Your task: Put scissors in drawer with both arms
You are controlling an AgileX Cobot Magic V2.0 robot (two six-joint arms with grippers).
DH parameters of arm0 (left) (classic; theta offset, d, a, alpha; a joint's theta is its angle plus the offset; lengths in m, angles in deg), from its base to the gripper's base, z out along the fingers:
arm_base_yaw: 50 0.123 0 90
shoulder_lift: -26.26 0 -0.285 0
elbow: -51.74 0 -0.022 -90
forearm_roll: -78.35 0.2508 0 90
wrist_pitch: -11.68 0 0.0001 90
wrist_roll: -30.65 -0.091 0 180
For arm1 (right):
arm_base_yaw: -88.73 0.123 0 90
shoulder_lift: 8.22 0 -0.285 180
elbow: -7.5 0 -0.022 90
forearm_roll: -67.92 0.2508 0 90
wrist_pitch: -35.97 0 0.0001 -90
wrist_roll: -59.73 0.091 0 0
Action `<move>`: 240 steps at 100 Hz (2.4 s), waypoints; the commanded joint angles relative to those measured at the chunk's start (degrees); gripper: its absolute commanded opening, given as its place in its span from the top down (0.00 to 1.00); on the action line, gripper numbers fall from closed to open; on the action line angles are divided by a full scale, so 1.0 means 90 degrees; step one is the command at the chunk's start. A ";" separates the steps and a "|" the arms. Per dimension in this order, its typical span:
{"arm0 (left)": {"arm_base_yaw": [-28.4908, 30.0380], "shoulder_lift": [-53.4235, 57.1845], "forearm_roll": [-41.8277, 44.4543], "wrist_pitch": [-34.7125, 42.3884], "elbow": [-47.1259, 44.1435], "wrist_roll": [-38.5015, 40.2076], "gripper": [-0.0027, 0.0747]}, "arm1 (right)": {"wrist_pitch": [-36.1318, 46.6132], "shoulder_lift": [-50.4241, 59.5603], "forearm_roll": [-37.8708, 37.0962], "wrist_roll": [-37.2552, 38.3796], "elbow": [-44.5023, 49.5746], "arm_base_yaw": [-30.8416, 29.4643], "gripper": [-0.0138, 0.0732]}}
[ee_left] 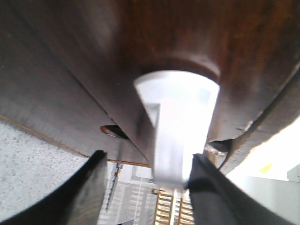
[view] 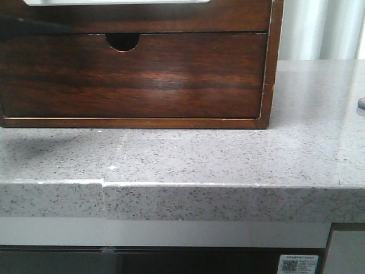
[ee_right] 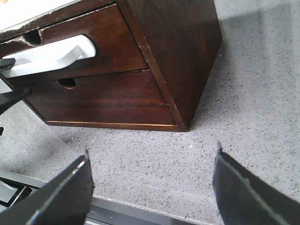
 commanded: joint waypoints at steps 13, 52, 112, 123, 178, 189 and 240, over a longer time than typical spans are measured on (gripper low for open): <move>-0.0044 0.0091 -0.0383 -0.0009 0.0173 -0.0169 0.95 | 0.0374 -0.0101 0.0018 -0.0079 -0.0195 -0.0033 0.29; -0.0256 0.0623 -0.0372 0.0149 -0.0166 -0.0186 0.99 | 0.0299 -0.0101 0.0018 -0.0079 -0.0195 -0.0033 0.29; -0.1128 0.3387 -0.0380 0.1196 -0.1659 -0.0136 0.98 | 0.0336 -0.0101 0.0018 -0.0079 -0.0195 -0.0033 0.29; -0.1128 0.3402 -0.0380 0.1197 -0.1659 -0.0136 0.80 | 0.0363 -0.0101 0.0018 -0.0079 -0.0195 -0.0033 0.29; -0.1128 0.4772 0.0658 0.2907 -0.1659 -0.0192 0.24 | 0.0363 -0.0101 0.0018 -0.0079 -0.0195 -0.0033 0.29; -0.1128 0.5346 0.1048 0.3159 -0.1659 -0.0192 0.33 | 0.0420 -0.0101 0.0018 -0.0079 -0.0272 -0.0033 0.29; -0.1128 0.6178 0.4744 0.1875 -0.1625 -0.0192 0.99 | -0.1986 -0.2315 -0.2375 0.0782 -0.2979 -0.0336 0.29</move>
